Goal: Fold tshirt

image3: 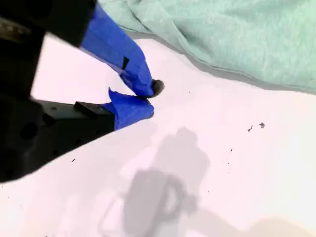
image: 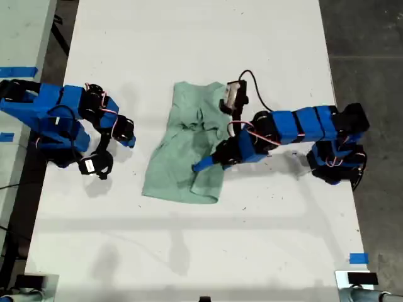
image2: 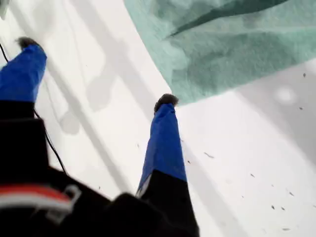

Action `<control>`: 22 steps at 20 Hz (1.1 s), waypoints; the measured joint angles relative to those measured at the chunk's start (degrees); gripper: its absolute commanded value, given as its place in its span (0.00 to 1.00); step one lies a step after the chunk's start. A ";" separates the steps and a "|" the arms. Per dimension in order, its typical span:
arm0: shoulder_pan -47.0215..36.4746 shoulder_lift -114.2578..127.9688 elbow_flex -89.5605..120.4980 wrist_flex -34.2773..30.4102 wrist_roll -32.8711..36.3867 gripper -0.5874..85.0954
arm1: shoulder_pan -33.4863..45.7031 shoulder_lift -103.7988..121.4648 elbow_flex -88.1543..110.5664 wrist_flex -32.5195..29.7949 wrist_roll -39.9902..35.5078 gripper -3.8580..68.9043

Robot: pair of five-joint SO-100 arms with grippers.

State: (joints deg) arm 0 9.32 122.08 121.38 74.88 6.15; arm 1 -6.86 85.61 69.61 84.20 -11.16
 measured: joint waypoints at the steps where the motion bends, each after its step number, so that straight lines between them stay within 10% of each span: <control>1: 0.70 -1.41 -1.67 0.00 -0.62 0.01 | 0.26 2.90 3.96 0.53 0.53 0.60; 4: 3.52 -8.53 -8.00 -0.18 -1.93 0.34 | 0.35 6.59 12.39 0.44 1.49 0.60; 7: 6.86 -12.83 -11.69 -2.11 -2.55 0.38 | 0.35 6.68 14.59 0.44 1.85 0.60; 17: 9.93 -22.15 -3.25 -18.81 -5.71 0.35 | 0.35 6.77 15.91 0.44 2.02 0.60; 22: 9.49 -26.54 4.92 -31.46 -6.68 0.01 | 0.35 6.77 17.58 0.00 2.02 0.60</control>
State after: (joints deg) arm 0 18.81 95.54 126.30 43.42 -0.53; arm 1 -6.50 92.37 87.19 84.20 -9.14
